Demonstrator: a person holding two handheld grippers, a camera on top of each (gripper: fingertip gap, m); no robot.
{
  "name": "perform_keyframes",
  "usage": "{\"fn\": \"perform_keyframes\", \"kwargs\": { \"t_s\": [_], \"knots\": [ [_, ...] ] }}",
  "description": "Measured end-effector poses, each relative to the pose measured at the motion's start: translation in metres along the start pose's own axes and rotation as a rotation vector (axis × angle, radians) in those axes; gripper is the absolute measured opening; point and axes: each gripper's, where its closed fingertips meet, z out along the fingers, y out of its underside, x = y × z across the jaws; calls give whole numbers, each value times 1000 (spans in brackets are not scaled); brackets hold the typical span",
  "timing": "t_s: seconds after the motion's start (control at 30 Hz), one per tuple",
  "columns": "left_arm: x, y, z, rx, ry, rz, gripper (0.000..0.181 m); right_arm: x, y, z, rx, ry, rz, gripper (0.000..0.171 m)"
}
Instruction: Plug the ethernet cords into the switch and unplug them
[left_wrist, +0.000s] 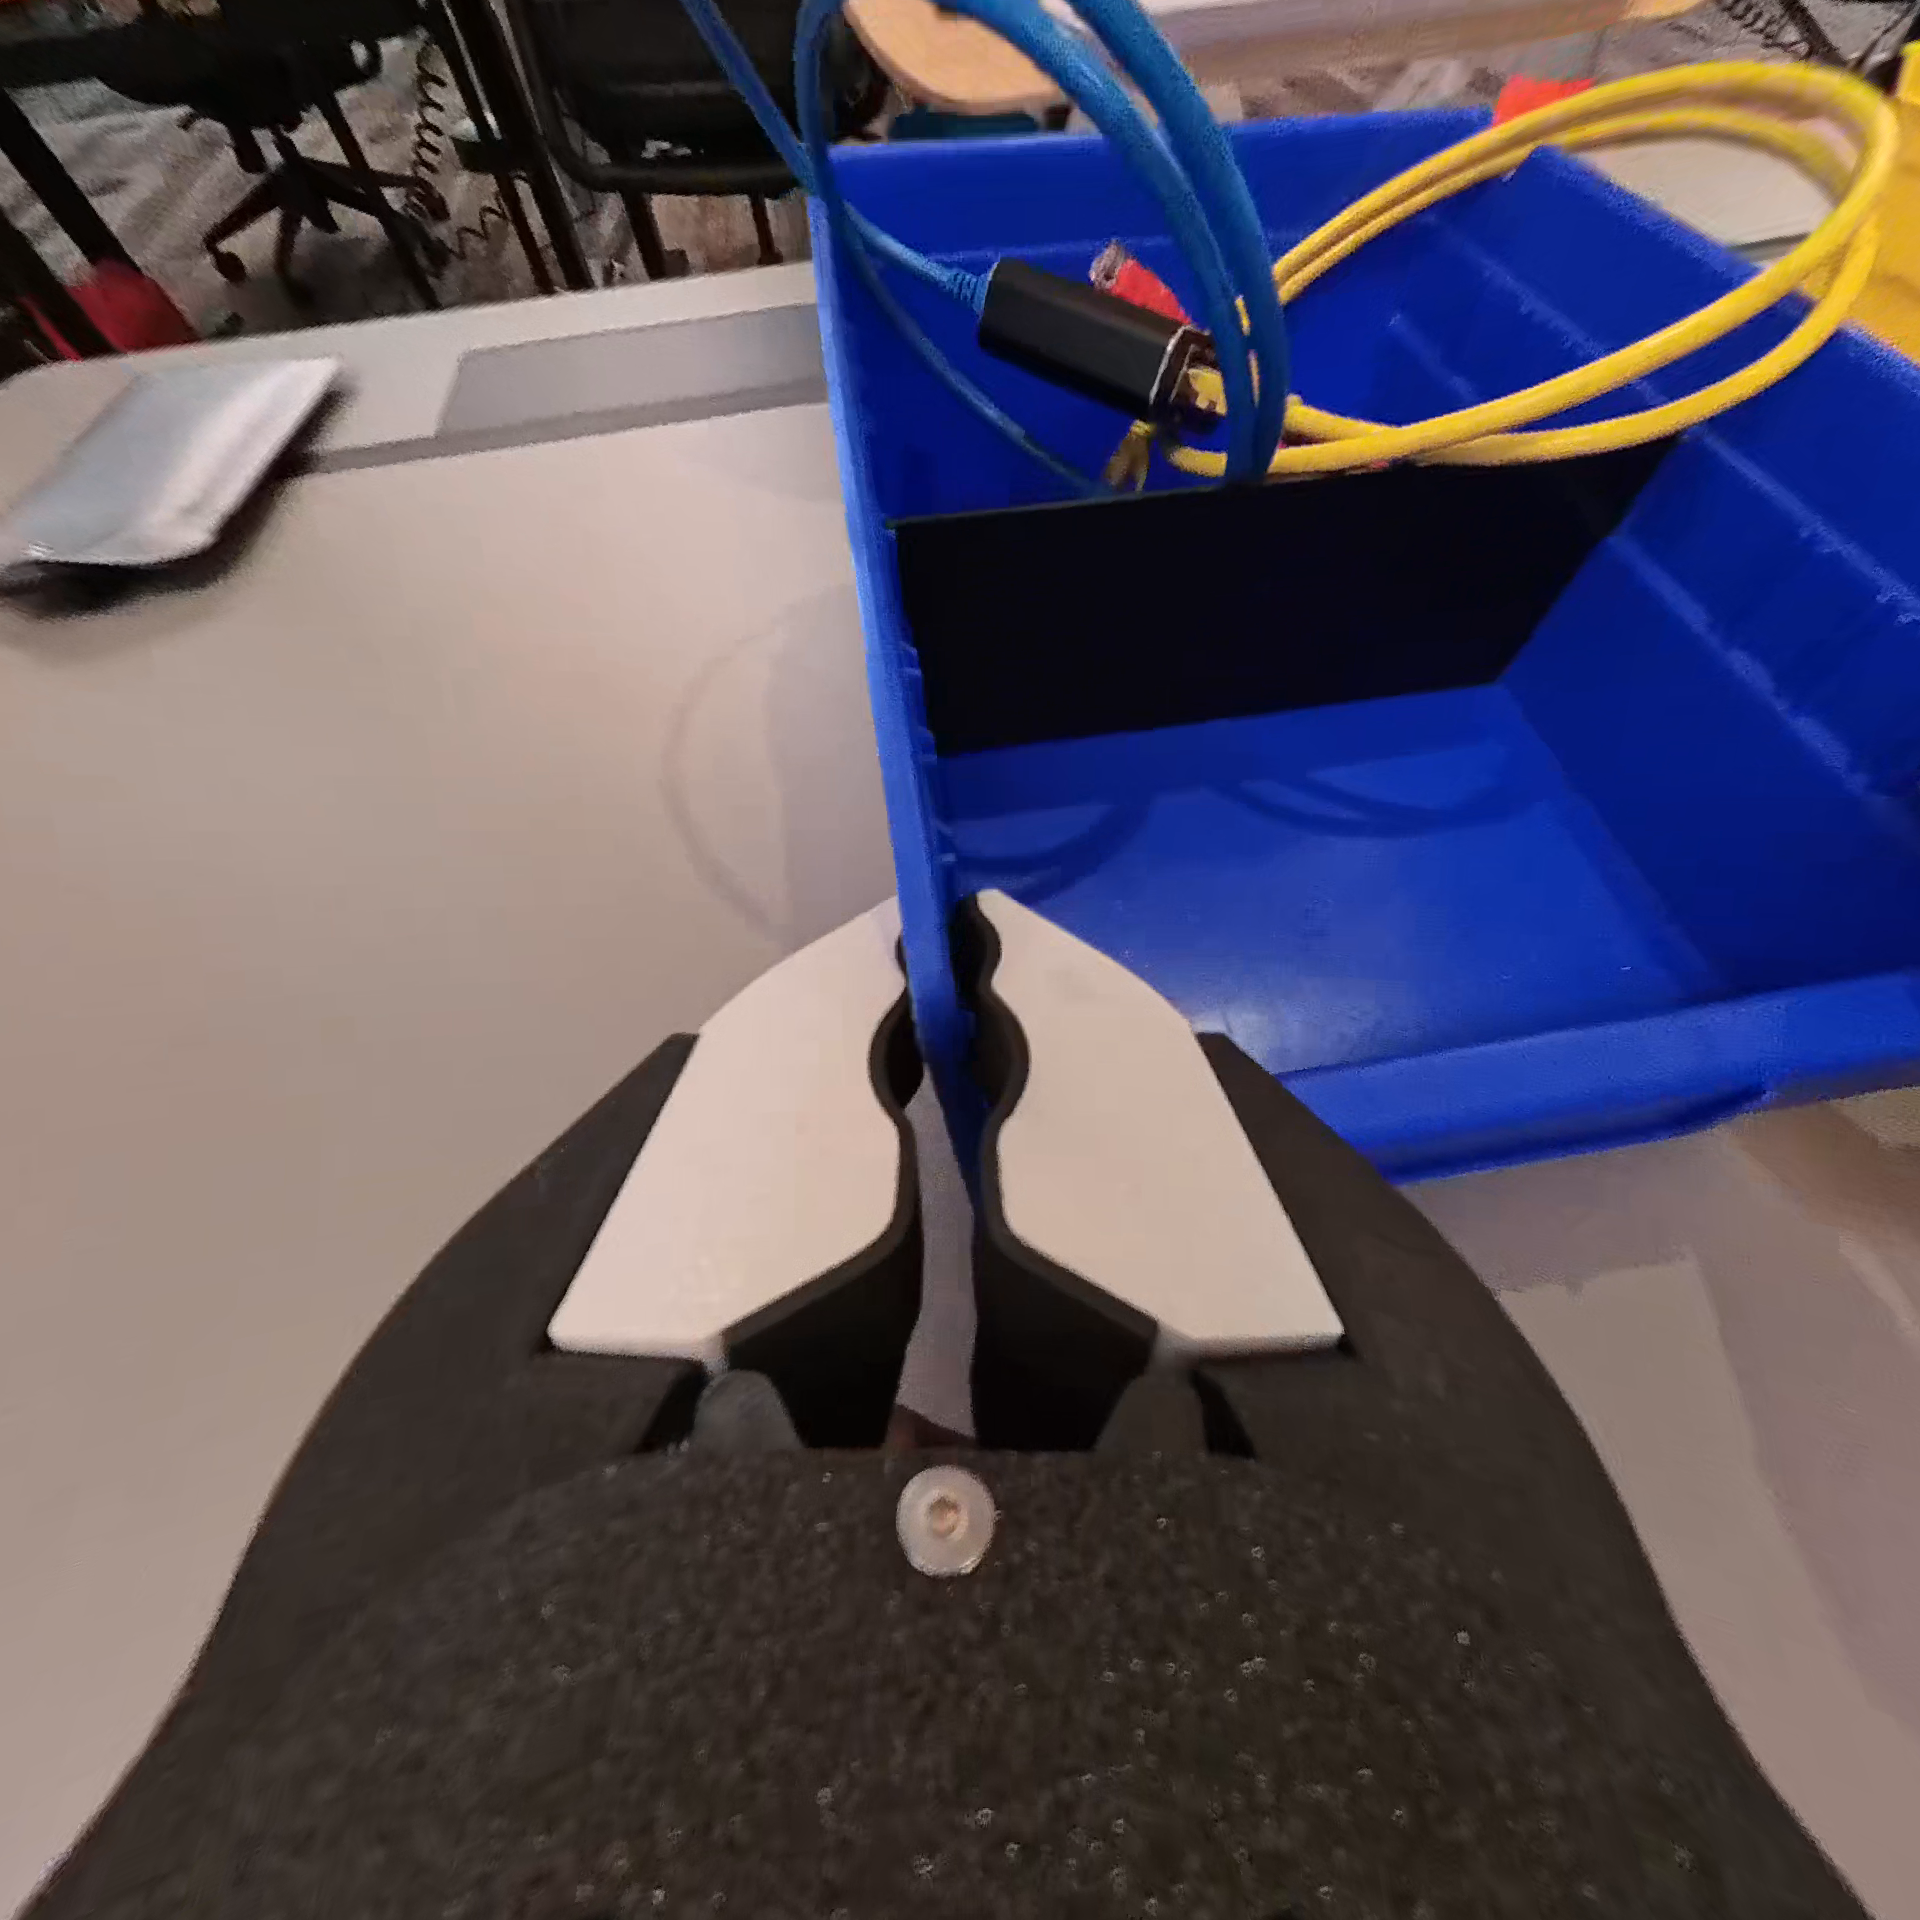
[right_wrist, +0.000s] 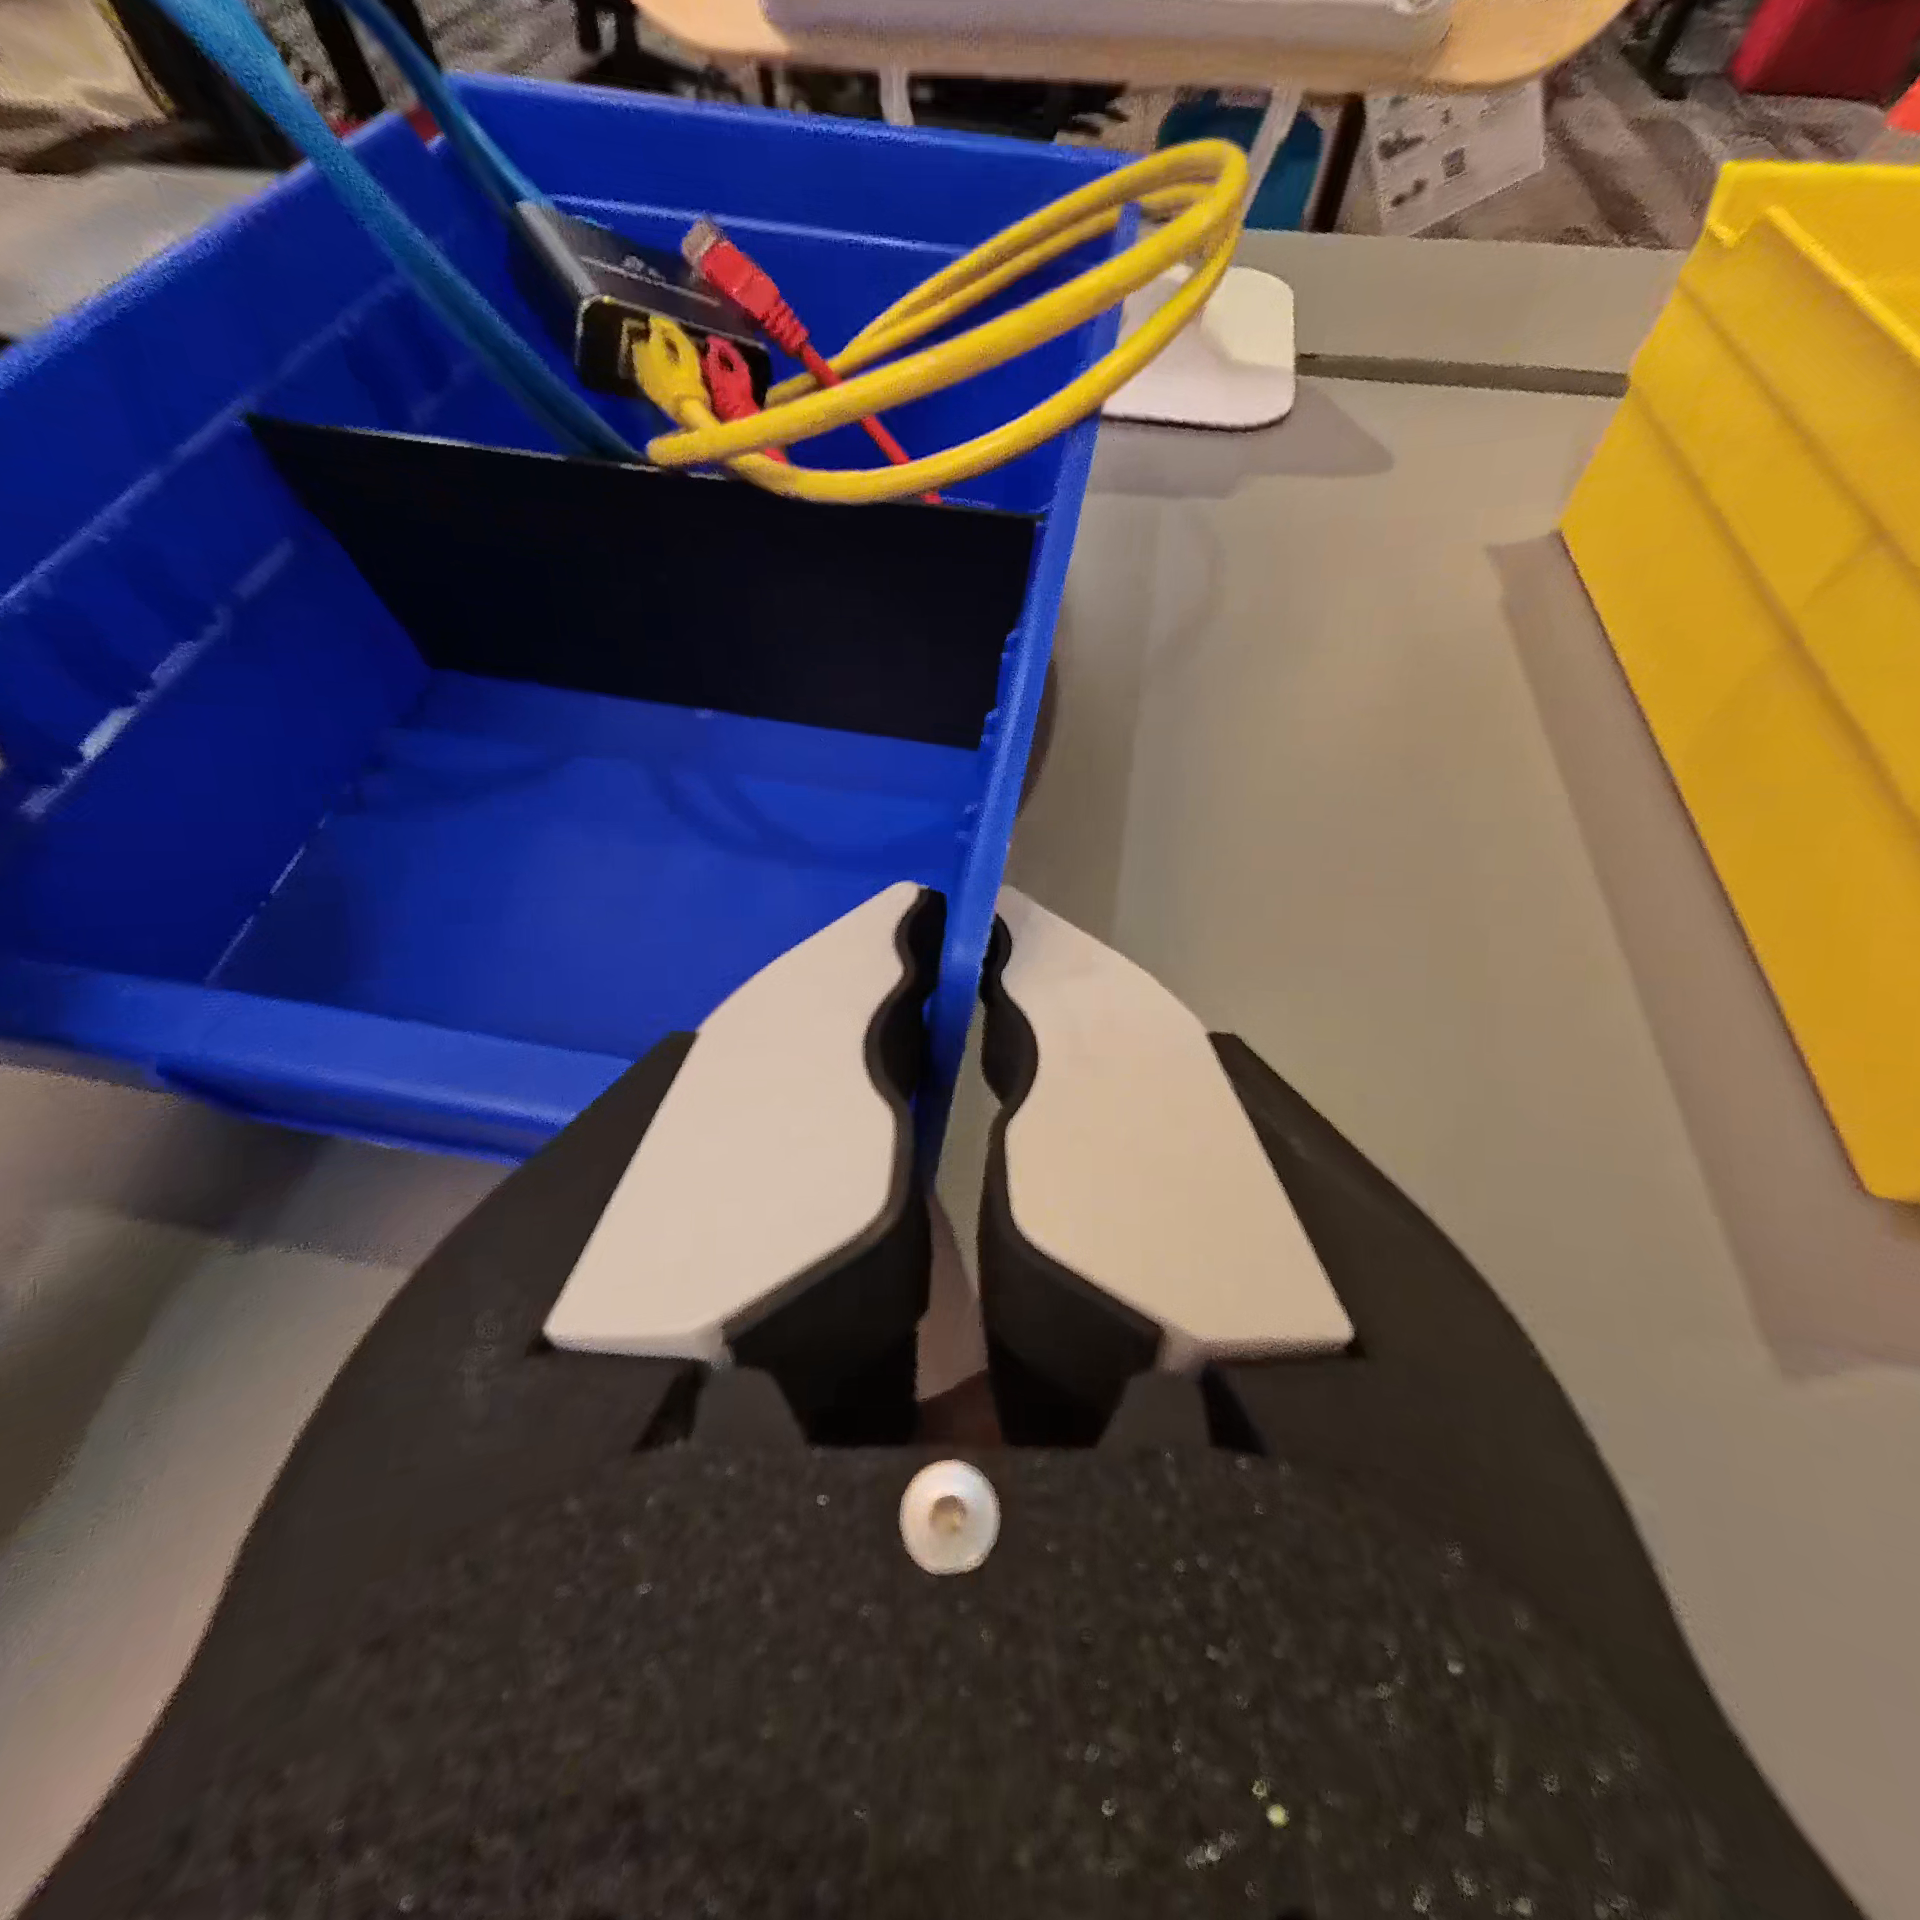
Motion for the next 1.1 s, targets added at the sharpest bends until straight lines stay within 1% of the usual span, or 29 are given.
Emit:
{"fn": "perform_keyframes", "kwargs": {
  "t_s": [0.1, 0.2, 0.27, 0.37, 0.43, 0.5, 0.6, 0.7, 0.77, 0.8, 0.83, 0.87, 0.9, 1.0, 1.1],
  "knots": [
    [-35, -8, -6, 32, -72, 24, 3, -30, -17, 2, 59, 13, 13, 5],
    [-85, -7, -11, 35, -116, -8, 3, -77, -30, 16, 84, -16, -20, 5],
    [-119, 1, -12, 1, -119, -69, 2, -111, -32, 27, 58, -64, -41, 6],
    [-163, 16, -15, -33, -158, -147, 2, -157, -29, 43, 1, -96, -153, 7],
    [-182, 23, -16, -40, -171, -147, 2, -176, -24, 50, -8, -112, -173, 7],
    [-196, 29, -14, -55, -186, -131, 3, -191, -18, 55, -19, -156, -130, 8],
    [-203, 31, -15, -35, -160, -181, 2, -201, -18, 54, -2, -190, -144, 10],
    [-205, 32, -18, -34, -168, -171, 3, -206, -14, 50, -24, -299, -176, 15],
    [-208, 31, -20, -21, -195, -156, 9, -205, -5, 39, -112, -389, -210, 21],
    [-210, 30, -22, -7, -217, -150, 13, -201, -3, 31, -136, -423, -221, 26],
    [-212, 28, -23, -1, -229, -142, 15, -198, -2, 19, -147, -471, -239, 25],
    [-214, 28, -23, -7, -232, -132, 15, -194, -1, 6, -151, -519, -266, 26],
    [-216, 27, -22, -8, -236, -126, 11, -188, -1, -7, -142, -551, -293, 26],
    [-218, 26, -18, 9, -217, -122, 9, -150, -3, -37, -62, -565, -395, 26],
    [-223, 26, -17, 5, -219, -104, 11, -81, -12, -52, 44, -471, -414, 26]
  ]
}}
